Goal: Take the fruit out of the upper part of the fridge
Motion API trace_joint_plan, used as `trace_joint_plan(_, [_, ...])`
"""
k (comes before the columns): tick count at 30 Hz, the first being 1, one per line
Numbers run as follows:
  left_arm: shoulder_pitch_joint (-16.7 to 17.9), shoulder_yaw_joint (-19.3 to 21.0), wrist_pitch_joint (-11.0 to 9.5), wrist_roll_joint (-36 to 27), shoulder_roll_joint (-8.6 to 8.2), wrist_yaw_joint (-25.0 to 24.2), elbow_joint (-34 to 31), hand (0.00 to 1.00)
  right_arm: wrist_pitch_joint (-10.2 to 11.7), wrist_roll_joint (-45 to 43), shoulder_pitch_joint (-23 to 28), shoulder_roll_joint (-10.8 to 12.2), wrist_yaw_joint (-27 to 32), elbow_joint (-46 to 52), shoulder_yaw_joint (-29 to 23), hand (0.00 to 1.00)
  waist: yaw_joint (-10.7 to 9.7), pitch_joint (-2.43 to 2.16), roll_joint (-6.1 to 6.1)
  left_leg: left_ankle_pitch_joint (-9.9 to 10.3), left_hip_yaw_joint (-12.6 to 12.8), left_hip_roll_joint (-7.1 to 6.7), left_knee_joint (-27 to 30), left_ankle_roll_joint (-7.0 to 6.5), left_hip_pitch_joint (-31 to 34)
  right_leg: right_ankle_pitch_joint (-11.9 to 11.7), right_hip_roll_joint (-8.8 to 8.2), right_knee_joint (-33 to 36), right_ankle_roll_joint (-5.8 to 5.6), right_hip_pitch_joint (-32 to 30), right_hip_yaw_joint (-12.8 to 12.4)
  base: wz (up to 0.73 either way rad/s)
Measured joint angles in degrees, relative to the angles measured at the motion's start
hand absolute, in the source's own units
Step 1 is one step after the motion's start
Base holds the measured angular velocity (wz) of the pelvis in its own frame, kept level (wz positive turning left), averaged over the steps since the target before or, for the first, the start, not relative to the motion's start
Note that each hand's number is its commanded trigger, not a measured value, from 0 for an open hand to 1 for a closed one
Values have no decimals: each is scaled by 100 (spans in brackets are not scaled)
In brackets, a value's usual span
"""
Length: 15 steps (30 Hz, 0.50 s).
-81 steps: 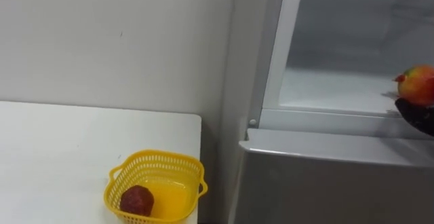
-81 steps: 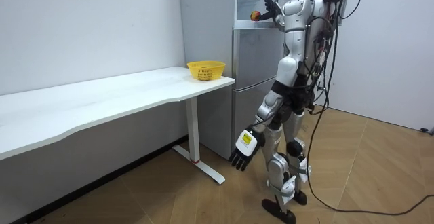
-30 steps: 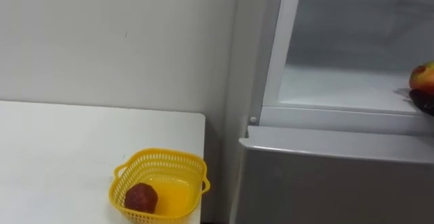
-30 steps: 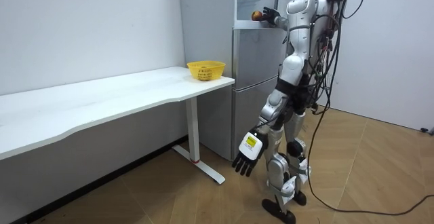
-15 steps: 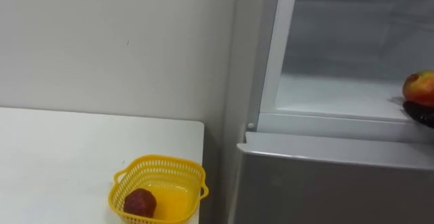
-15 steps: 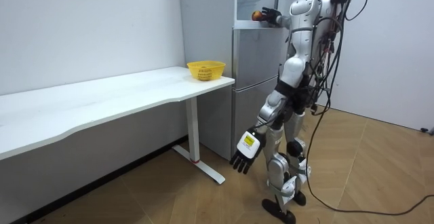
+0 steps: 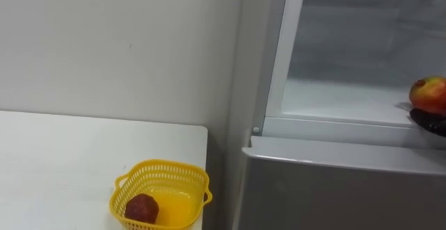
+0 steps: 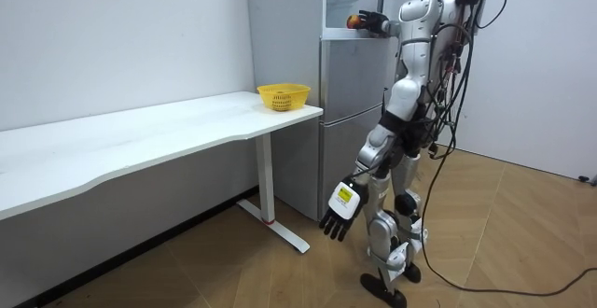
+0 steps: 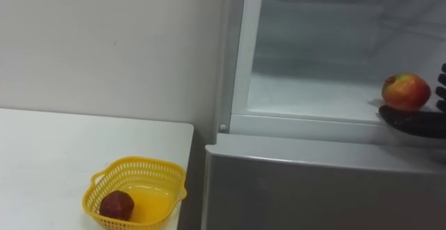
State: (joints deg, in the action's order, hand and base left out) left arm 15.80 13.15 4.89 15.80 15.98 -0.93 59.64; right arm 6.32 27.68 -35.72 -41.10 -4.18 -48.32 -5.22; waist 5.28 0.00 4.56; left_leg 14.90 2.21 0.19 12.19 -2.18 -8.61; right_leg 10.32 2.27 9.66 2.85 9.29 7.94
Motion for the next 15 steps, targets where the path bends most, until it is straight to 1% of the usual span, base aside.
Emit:
trace_joint_plan(9, [-4, -20, 9, -1, 11, 38, -6, 0, -9, -3, -133, -6, -35, -103, 138, 0, -3, 12, 1, 1, -14, -2, 5, 1, 1, -9, 6, -2, 16, -16, -3, -2])
trace_joint_plan(12, [-11, -128, 13, 0, 20, 35, -1, 0, 4, -52, -144, -10, -35, -104, 157, 0, 1, 24, -18, 1, -17, -1, 7, 1, 1, -13, 8, -2, 22, -17, -3, 0])
trace_joint_plan(15, [3, -177, 18, 0, 21, 33, 9, 0, 5, -51, -151, -13, -38, -103, 157, 0, 22, 26, -34, 2, -27, 1, 6, 1, 2, -16, 13, 0, 27, -22, -3, 0])
